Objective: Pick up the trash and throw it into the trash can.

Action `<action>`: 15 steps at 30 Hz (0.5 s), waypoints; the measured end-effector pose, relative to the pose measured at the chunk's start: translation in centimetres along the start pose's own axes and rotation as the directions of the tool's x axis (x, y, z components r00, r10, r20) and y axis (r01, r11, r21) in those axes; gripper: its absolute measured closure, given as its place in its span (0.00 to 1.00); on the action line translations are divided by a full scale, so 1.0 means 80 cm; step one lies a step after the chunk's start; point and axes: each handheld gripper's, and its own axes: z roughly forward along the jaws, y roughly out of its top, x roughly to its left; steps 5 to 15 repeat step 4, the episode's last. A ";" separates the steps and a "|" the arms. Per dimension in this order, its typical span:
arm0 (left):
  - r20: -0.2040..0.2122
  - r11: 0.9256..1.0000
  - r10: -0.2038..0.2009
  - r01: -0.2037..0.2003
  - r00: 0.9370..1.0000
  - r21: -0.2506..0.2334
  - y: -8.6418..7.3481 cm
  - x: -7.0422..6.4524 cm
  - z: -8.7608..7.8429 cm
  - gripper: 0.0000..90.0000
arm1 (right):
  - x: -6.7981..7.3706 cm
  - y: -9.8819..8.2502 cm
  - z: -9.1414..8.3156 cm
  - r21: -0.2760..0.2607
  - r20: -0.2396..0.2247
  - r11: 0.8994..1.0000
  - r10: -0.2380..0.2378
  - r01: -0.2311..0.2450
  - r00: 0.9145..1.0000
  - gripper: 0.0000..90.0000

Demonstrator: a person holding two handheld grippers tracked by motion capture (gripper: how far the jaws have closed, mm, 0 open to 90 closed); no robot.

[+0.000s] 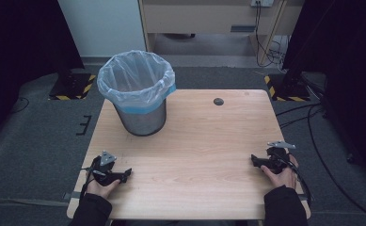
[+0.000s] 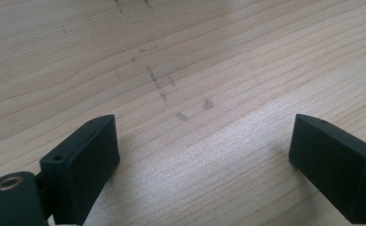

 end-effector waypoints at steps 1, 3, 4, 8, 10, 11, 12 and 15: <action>0.000 1.000 0.000 0.000 1.000 0.001 0.000 0.000 0.000 0.09 | 0.000 0.000 0.000 0.000 0.000 1.000 0.000 0.000 1.000 0.01; -0.001 1.000 -0.002 0.002 1.000 0.001 0.000 0.000 0.000 0.08 | 0.000 0.000 0.000 0.000 -0.001 1.000 0.000 0.000 1.000 0.01; -0.001 1.000 -0.002 0.002 1.000 0.002 0.000 0.000 0.000 0.08 | 0.000 0.000 0.000 0.000 0.001 1.000 0.000 0.000 1.000 0.01; -0.001 1.000 -0.002 0.002 1.000 0.002 0.000 0.000 0.000 0.08 | 0.000 0.000 0.000 0.000 0.001 1.000 0.000 0.000 1.000 0.01; -0.001 1.000 -0.002 0.002 1.000 0.002 0.000 0.000 0.000 0.08 | 0.000 0.000 0.000 0.000 0.001 1.000 0.000 0.000 1.000 0.01; -0.001 1.000 -0.002 0.002 1.000 0.002 0.000 0.000 0.000 0.08 | 0.000 0.000 0.000 0.000 0.001 1.000 0.000 0.000 1.000 0.01; -0.001 1.000 -0.002 0.002 1.000 0.002 0.000 0.000 0.000 0.08 | 0.000 0.000 0.000 0.000 0.001 1.000 0.000 0.000 1.000 0.01; -0.001 1.000 -0.002 0.002 1.000 0.002 0.000 0.000 0.000 0.08 | 0.000 0.000 0.000 0.000 0.001 1.000 0.000 0.000 1.000 0.01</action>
